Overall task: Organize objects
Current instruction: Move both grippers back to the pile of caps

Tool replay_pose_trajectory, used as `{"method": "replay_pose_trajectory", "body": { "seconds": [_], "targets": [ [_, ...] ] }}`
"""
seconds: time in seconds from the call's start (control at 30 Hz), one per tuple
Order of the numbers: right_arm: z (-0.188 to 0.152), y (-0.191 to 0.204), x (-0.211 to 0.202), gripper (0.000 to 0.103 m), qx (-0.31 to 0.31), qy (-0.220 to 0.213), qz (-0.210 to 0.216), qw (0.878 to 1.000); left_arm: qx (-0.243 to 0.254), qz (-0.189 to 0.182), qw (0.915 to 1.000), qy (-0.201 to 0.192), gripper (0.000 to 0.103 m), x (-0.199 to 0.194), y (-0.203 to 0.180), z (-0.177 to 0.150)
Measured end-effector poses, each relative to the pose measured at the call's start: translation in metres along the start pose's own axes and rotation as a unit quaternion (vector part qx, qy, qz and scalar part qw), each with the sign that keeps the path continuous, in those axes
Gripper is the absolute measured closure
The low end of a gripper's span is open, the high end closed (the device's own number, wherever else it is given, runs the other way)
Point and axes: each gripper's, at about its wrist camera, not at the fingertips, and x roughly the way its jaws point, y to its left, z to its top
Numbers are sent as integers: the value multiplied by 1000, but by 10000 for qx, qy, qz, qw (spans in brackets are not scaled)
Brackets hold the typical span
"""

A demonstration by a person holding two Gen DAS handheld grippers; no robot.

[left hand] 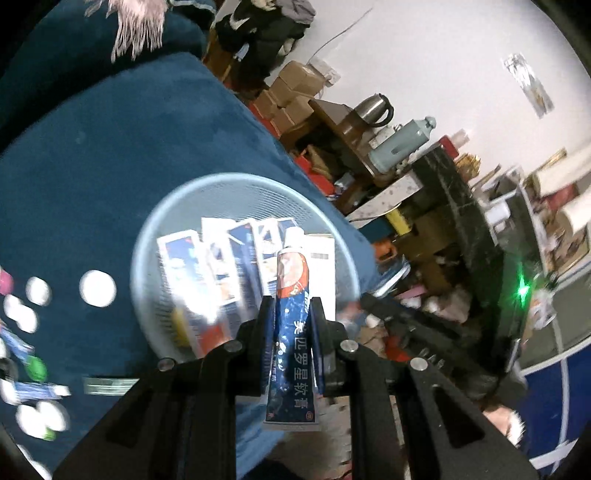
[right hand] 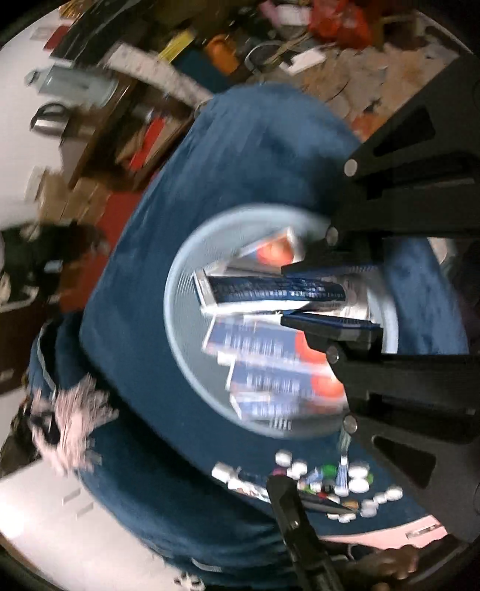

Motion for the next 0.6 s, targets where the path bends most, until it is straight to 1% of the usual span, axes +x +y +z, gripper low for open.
{"method": "replay_pose_trajectory", "body": {
  "seconds": [0.07,0.1,0.13,0.2,0.23,0.27,0.3,0.33,0.37,0.4,0.43,0.5,0.57,0.6],
  "targets": [
    [2,-4,10,80,43,161,137,9998,-273,27,9996,68,83,20,6,-1],
    [2,-5,13,77,88,228,197,9995,-424,-21,9990,114,69,27,11,-2],
    [0,-8,11,71,118,191,211,9995,-571,-51,9983,137,42,29,16,-3],
    [-4,-6,2,64,136,-46,303,9994,-742,24,9972,75,11,24,23,-8],
    [-5,-5,-2,54,106,-128,325,9993,-734,115,9972,-32,7,15,25,-10],
    [-6,-4,-5,45,74,-227,331,9992,-694,220,9973,-101,6,8,28,-12],
    [-7,-3,-7,40,60,-293,356,9989,-593,493,9968,-220,3,-4,29,-13],
    [-8,-2,-8,28,51,-345,419,9985,-444,814,9950,-371,1,-17,30,-16],
    [-9,0,-8,18,49,-378,512,9980,-326,1044,9929,-469,1,-26,30,-18],
    [-9,4,-7,14,49,-399,592,9974,-156,1397,9883,-585,1,-38,31,-22],
    [-10,7,-6,9,48,-421,664,9969,-70,1668,9838,-652,1,-47,34,-25],
    [-11,19,-2,7,-41,-414,817,9958,-15,2019,9765,-757,1,-65,44,-31],
    [-15,40,2,6,-345,-375,994,9937,29,2294,9697,-841,1,-84,58,-37],
    [-16,50,3,6,-506,-373,1073,9922,79,2502,9640,-895,1,-97,66,-42]
  ]
}}
